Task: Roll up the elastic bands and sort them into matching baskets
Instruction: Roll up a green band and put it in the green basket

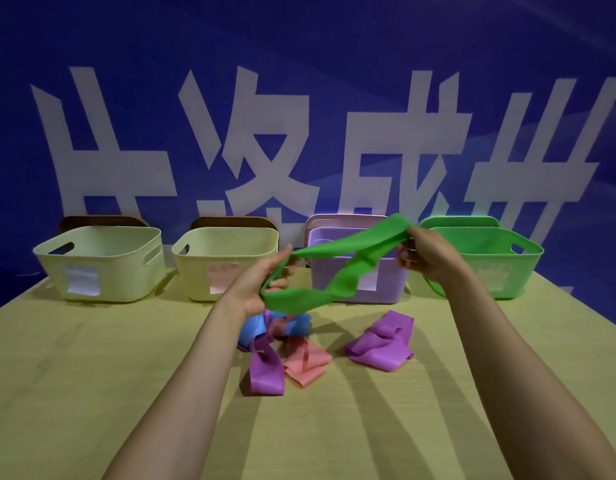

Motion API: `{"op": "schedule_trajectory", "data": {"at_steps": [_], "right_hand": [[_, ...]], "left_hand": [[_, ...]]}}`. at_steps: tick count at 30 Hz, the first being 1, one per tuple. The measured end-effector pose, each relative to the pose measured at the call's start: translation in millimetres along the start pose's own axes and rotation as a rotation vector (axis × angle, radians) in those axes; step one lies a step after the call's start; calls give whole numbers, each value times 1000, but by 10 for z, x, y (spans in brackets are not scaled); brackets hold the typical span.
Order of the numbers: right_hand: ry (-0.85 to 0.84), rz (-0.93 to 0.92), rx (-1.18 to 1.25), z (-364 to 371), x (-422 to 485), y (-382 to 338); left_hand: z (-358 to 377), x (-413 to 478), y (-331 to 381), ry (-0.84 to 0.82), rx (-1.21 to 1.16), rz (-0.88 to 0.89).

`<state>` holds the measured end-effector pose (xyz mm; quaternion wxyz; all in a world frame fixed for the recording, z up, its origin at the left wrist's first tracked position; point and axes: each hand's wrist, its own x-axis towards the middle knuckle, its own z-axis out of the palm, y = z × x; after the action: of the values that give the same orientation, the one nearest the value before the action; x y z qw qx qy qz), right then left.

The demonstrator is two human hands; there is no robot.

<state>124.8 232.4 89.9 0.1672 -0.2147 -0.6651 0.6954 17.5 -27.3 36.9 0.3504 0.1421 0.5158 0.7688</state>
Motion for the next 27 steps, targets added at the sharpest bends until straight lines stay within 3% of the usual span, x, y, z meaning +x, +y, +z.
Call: {"op": "schedule_trajectory", "data": {"at_steps": [3, 6, 10, 14, 19, 21, 24, 27], "right_hand": [[-28, 32, 96, -4, -10, -25], [-16, 46, 91, -7, -37, -36], [-102, 130, 199, -89, -66, -40], [-113, 137, 370, -141, -49, -33], [-205, 114, 403, -156, 3, 9], [-142, 103, 296, -140, 52, 26], [-30, -14, -29, -97, 85, 78], [-15, -131, -100, -43, 93, 138]], "left_hand": [[22, 33, -125, 197, 353, 79], [-23, 95, -198, 425, 318, 181], [-181, 145, -222, 541, 383, 165], [-207, 78, -234, 408, 289, 84], [-76, -49, -135, 115, -183, 84], [-69, -101, -82, -34, -289, 110], [-36, -128, -43, -167, -193, 114], [127, -116, -25, 9, 67, 142]]}}
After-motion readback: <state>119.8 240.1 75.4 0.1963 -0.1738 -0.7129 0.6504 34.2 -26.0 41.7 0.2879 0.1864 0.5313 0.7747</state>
